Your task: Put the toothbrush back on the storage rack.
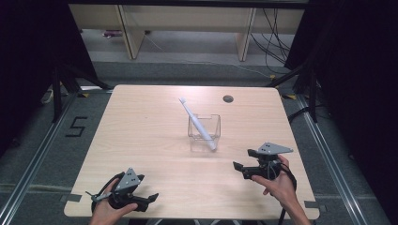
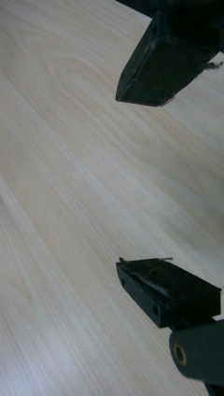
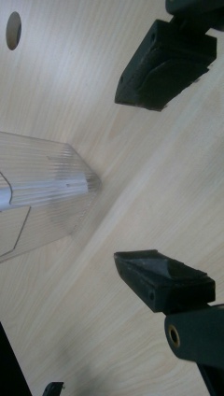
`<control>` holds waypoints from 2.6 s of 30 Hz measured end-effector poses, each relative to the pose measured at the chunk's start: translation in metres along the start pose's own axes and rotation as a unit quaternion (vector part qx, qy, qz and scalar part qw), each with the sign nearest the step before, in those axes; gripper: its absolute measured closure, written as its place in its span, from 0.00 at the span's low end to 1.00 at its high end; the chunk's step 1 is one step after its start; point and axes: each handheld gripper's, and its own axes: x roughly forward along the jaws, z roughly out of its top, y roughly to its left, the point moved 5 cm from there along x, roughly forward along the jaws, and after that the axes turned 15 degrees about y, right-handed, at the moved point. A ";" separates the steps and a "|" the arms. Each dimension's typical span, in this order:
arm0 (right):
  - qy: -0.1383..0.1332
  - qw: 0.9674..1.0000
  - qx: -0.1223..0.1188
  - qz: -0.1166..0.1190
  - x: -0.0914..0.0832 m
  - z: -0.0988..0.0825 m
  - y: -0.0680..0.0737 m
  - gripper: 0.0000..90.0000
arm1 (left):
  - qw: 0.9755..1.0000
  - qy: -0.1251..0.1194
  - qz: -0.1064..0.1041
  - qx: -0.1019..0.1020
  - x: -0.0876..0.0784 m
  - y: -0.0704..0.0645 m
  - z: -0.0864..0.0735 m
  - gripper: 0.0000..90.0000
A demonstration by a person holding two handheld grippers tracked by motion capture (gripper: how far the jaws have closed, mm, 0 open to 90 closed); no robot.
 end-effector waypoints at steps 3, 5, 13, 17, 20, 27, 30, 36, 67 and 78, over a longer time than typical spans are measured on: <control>0.006 1.000 -0.001 -0.001 0.000 -0.006 -0.001 0.23 | 1.000 0.005 0.003 0.004 0.000 0.001 -0.001 0.16; 0.012 1.000 -0.003 -0.002 0.000 -0.009 -0.001 0.23 | 1.000 0.006 0.004 0.003 0.000 0.002 -0.001 0.16; 0.008 1.000 -0.004 -0.006 -0.004 -0.020 -0.002 0.22 | 1.000 0.009 0.006 0.003 0.001 0.003 -0.001 0.16; 0.011 1.000 -0.001 -0.006 -0.006 -0.027 -0.003 0.21 | 1.000 0.011 0.007 0.003 0.001 0.004 -0.001 0.16; 0.011 1.000 0.000 -0.006 -0.005 -0.032 -0.004 0.19 | 1.000 0.006 0.001 0.005 0.001 0.002 -0.001 0.16; 0.011 1.000 0.005 0.011 -0.005 -0.037 0.001 0.17 | 1.000 0.008 0.006 0.004 0.000 0.003 -0.001 0.16; 0.017 1.000 -0.008 0.000 -0.010 -0.040 -0.001 0.17 | 1.000 0.009 0.007 0.005 0.000 0.003 -0.001 0.16; 0.044 0.999 -0.016 -0.016 -0.012 -0.048 -0.001 0.18 | 1.000 0.008 0.006 0.006 0.000 0.003 -0.001 0.16; 0.088 0.994 -0.040 -0.042 -0.019 -0.082 0.000 0.19 | 1.000 0.006 0.002 0.003 0.002 0.002 -0.001 0.16; 0.101 0.993 -0.035 -0.046 -0.020 -0.089 -0.002 0.19 | 1.000 0.001 0.000 -0.002 0.002 0.000 0.000 0.16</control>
